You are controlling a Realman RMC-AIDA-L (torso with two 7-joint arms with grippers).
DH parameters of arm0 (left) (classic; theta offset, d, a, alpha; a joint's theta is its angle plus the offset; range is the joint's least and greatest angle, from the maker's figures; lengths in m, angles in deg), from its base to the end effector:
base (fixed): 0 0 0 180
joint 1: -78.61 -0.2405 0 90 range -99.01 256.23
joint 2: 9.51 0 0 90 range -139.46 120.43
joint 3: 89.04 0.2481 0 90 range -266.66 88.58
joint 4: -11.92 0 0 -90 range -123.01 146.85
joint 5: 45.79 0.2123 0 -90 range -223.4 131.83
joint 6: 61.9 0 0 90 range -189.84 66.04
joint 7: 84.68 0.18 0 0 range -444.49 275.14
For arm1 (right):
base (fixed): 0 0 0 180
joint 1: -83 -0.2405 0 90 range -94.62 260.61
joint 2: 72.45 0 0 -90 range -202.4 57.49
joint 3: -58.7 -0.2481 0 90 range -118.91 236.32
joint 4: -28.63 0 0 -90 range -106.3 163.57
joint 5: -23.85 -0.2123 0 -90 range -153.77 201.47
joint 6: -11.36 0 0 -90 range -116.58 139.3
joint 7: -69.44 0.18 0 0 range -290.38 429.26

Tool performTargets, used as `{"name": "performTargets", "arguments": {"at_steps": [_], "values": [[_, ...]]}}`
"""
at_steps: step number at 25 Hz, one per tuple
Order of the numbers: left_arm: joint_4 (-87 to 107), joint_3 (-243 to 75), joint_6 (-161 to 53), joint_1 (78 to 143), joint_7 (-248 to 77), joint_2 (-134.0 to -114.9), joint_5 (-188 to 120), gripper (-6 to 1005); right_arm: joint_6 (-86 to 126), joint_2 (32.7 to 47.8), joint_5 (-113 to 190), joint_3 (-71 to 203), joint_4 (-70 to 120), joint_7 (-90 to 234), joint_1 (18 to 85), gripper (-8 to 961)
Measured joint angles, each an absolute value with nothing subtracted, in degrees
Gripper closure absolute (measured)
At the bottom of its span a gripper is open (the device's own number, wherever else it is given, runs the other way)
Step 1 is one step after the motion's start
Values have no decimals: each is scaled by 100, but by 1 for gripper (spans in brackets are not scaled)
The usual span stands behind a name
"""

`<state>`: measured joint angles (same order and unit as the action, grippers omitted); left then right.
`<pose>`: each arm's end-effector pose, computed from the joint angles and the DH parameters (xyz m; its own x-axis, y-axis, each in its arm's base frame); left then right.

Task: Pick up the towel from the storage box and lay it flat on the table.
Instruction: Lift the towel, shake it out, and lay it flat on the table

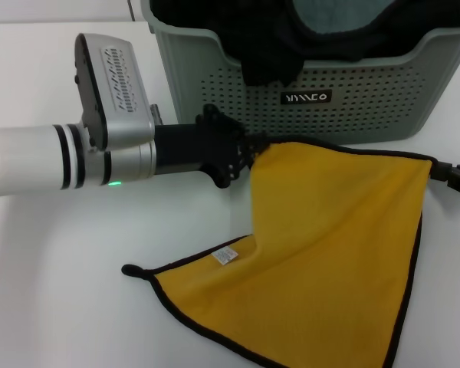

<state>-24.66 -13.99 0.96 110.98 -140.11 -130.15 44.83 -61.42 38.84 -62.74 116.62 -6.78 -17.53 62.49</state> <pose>-0.1934 0.3706 -0.1015 0.9438 -0.1069 0.3128 0.0210 -0.9249 -0.3796 0.3123 0.3458 0.0062 0.5873 -0.5673 -0.5773 -0.7767 -0.5955 -0.2051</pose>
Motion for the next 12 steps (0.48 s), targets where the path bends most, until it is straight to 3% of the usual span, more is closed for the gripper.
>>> {"name": "performTargets", "arguments": {"at_steps": [7, 12], "values": [[-2984, -912, 90, 10626, -13611, -13003, 3863, 992, -6436, 3972, -6170, 11689, -949, -1861, 6228, 887], [-4272, -801, 506, 9586, -14476, -12971, 3470, 992, -7281, 4032, -6288, 11660, -1578, -1992, 6113, 886]]}}
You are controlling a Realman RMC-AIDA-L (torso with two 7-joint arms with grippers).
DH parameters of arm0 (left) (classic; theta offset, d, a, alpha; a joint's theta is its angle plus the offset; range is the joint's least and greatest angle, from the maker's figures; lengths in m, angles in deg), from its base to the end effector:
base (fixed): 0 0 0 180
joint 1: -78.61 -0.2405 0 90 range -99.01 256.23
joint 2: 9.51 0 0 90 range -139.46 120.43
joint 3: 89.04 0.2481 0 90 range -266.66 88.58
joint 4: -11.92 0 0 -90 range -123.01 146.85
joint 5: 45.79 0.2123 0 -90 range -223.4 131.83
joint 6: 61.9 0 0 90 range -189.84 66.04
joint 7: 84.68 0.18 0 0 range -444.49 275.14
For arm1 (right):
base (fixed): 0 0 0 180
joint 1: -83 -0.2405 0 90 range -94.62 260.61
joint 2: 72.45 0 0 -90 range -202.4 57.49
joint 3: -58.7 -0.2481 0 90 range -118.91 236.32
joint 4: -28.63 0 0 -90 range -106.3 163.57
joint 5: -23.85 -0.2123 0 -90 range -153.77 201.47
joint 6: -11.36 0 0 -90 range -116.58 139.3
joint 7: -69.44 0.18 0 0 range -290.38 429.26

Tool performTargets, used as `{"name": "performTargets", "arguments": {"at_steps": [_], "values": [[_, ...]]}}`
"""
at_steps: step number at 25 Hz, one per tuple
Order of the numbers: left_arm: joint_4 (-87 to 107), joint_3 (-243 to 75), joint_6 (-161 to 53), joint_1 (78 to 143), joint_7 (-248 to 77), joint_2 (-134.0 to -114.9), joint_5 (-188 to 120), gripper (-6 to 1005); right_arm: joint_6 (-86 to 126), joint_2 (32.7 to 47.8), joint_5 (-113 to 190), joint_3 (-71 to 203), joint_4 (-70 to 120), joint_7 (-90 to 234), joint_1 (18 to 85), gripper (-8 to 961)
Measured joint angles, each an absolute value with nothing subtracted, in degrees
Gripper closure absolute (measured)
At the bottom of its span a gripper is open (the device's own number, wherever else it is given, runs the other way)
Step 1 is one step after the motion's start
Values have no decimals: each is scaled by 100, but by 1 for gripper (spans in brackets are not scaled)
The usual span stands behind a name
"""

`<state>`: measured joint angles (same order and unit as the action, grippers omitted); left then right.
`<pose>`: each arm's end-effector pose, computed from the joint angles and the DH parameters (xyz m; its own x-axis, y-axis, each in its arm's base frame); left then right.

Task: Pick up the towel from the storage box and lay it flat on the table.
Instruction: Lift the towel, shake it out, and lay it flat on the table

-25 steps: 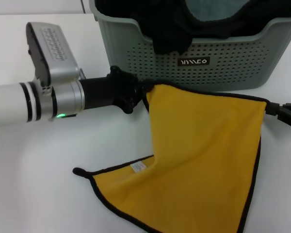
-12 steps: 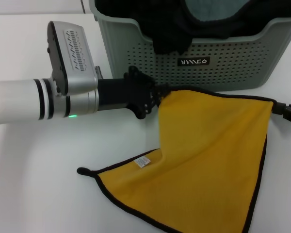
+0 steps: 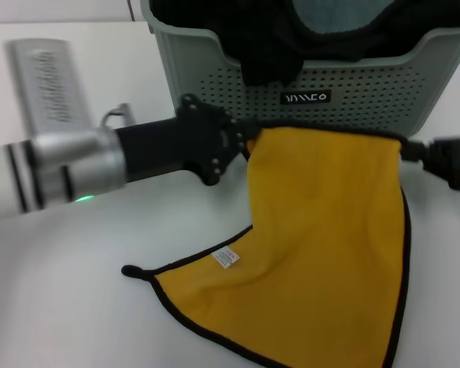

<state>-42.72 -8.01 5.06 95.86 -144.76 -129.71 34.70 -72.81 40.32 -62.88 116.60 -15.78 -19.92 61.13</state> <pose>-0.1826 0.3383 -0.0616 0.8724 -0.1190 0.4741 0.1079 -0.8991 -0.4242 0.2504 0.3435 0.0138 0.7090 -0.4055 -0.5769 -0.5762 -0.8048 -0.1424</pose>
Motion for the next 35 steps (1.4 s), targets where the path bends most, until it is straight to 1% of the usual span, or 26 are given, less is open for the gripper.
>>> {"name": "performTargets", "arguments": {"at_steps": [5, 10, 12, 14, 17, 19, 20, 21, 26, 31, 35], "values": [[-5298, -1070, 1216, 8864, -15470, -12943, 3089, 992, -8167, 4029, -6336, 11399, -2036, -1893, 5624, 885], [-5751, -1776, 3054, 8205, -15835, -12934, 2204, 992, -8849, 3969, -6391, 10947, -2664, -1336, 4854, 883], [-5782, -2029, 3777, 7953, -15841, -12934, 1868, 993, -8943, 3990, -6497, 10965, -3116, -992, 4723, 882], [-5796, -2270, 4482, 7586, -15856, -12936, 1451, 993, -9041, 4067, -6607, 10990, -3751, -597, 4702, 882], [-5801, -2482, 4901, 7112, -15955, -12933, 1022, 993, -9174, 4246, -6824, 11026, -4714, -81, 4864, 881], [-5827, -2659, 5101, 6846, -16120, -12932, 841, 993, -9192, 4294, -7091, 11173, -5293, 212, 5076, 880], [-5846, -2737, 5187, 6757, -16214, -12931, 801, 993, -9184, 4297, -7383, 11356, -5727, 410, 5312, 880], [-5874, -2828, 5279, 6678, -16336, -12931, 788, 993, -9184, 4297, -7383, 11356, -5727, 410, 5312, 880], [-6121, -3100, 5404, 6444, -16860, -12930, 1068, 992, -9148, 4328, -8130, 11833, -6304, 787, 6011, 878], [-6619, -3086, 5432, 6083, -17179, -12937, 1156, 992, -8995, 4347, -8436, 12477, -6197, 716, 6620, 877], [-6985, -3039, 5438, 5697, -17169, -12967, 1097, 993, -9130, 4327, -8845, 12922, -5467, 292, 6785, 876]]}}
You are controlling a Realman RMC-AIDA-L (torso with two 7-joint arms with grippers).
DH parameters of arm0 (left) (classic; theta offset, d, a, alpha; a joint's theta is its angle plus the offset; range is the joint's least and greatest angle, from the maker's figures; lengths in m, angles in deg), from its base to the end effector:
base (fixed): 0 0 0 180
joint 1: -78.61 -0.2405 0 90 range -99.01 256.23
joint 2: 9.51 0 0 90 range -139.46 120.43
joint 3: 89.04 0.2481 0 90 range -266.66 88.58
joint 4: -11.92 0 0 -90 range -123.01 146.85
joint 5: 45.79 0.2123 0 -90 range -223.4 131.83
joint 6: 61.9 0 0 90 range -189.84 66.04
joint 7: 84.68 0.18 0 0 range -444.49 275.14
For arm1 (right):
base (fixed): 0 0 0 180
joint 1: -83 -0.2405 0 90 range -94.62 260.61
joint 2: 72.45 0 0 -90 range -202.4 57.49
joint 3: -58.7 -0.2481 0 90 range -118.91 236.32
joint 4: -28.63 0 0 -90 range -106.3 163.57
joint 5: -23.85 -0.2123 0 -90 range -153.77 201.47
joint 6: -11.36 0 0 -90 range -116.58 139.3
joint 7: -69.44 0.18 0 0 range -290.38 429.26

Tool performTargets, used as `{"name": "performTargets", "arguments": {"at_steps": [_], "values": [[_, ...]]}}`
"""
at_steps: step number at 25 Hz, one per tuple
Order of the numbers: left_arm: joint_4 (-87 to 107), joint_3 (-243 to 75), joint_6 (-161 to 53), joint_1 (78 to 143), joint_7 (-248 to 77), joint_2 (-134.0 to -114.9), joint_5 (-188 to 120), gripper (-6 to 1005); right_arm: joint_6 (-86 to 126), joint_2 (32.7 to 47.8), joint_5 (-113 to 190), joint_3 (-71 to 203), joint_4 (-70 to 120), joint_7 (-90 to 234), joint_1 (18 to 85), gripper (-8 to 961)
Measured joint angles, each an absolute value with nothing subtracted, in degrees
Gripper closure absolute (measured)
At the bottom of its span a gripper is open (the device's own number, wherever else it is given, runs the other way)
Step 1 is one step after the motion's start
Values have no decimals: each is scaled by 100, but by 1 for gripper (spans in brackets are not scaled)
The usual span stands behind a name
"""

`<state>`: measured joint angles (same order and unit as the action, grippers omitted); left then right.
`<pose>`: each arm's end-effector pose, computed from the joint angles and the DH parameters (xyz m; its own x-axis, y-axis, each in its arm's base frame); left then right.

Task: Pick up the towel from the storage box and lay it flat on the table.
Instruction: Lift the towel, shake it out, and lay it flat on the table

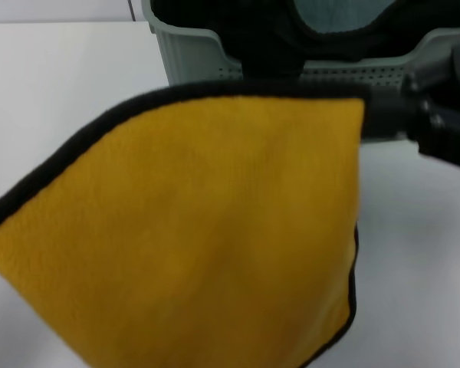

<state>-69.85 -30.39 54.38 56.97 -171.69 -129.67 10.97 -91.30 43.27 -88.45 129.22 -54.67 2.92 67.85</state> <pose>-0.1966 0.1298 0.1154 0.5025 -0.0522 0.8630 0.3222 -0.9150 -0.2429 0.0783 0.2526 0.0687 0.6454 -0.2105 -0.7342 -0.0896 -0.9755 0.2009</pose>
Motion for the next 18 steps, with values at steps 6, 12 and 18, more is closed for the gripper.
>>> {"name": "performTargets", "arguments": {"at_steps": [6, 12, 18], "values": [[-5848, -3353, 5398, 6421, -16925, -12949, 1585, 992, -9152, 4274, -8637, 12771, -3213, -599, 6499, 874], [-3085, -4929, 5319, 8787, -16317, -12764, 3769, 991, -8942, 4226, -7618, 11917, -1245, -1453, 5817, 872], [-1918, -5266, 4398, 10075, -15231, -12802, 5253, 990, -7965, 4280, -6827, 11771, -874, -1712, 5578, 870]]}}
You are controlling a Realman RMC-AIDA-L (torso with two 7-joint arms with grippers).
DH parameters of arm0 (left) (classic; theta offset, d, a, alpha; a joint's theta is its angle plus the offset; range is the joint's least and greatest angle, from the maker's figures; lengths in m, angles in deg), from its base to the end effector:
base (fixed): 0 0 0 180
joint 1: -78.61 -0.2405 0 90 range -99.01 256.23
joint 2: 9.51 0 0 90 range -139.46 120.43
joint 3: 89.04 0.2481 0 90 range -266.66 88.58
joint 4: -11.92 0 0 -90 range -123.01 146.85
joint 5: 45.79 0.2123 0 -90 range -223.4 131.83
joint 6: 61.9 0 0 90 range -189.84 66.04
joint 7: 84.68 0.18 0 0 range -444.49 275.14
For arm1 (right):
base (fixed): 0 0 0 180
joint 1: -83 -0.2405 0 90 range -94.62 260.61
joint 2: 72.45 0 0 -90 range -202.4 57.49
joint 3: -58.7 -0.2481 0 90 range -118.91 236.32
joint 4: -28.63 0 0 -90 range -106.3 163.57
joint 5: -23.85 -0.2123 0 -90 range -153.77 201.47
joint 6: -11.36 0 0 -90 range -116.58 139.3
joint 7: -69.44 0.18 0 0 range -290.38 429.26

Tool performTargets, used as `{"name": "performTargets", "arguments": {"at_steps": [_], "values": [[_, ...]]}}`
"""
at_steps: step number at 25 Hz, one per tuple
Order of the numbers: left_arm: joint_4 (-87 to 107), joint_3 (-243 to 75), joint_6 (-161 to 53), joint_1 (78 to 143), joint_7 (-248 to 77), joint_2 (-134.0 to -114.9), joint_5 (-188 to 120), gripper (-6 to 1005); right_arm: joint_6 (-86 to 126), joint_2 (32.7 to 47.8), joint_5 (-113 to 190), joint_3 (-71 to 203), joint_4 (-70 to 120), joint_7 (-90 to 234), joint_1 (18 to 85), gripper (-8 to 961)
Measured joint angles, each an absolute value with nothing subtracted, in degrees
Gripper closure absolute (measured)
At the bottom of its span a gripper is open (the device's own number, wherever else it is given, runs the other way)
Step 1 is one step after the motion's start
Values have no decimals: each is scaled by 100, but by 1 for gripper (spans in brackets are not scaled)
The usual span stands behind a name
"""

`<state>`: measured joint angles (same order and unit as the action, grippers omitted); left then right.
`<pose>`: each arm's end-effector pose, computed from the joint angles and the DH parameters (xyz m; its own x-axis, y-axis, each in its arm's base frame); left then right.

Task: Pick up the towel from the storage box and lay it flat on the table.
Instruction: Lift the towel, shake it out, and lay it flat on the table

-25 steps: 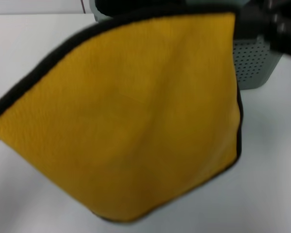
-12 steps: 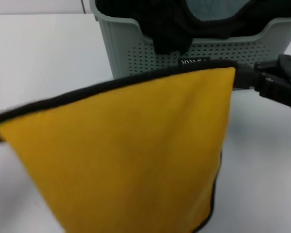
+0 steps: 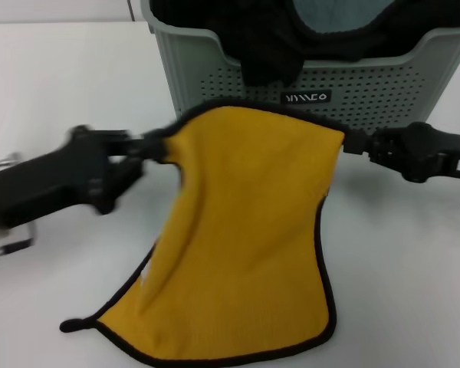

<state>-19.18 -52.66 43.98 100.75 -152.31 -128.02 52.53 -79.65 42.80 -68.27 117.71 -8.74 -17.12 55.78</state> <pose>-0.2375 0.2857 0.0044 0.5831 0.1784 0.7925 0.4036 -0.9103 -0.0921 0.2031 0.3361 -0.0124 0.5917 -0.4742 -0.6519 -0.5459 -0.8308 0.1089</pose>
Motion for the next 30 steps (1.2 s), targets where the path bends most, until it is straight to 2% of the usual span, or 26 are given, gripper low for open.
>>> {"name": "performTargets", "arguments": {"at_steps": [2, 15, 24, 30], "values": [[-1880, -5218, 3717, 10385, -15120, -12937, 5555, 989, -7669, 4284, -6759, 11812, -866, -1720, 5567, 870], [-877, -4797, 961, 11249, -13808, -13002, 5511, 986, -6045, 4320, -6275, 11884, -595, -1715, 5558, 866], [-1609, -4384, 851, 11161, -13674, -12994, 5504, 983, -5656, 4312, -6261, 11880, -570, -1687, 5549, 863], [-2024, -4302, 786, 10921, -13556, -13005, 5503, 982, -5438, 4360, -6284, 11949, -438, -1684, 5269, 861]]}}
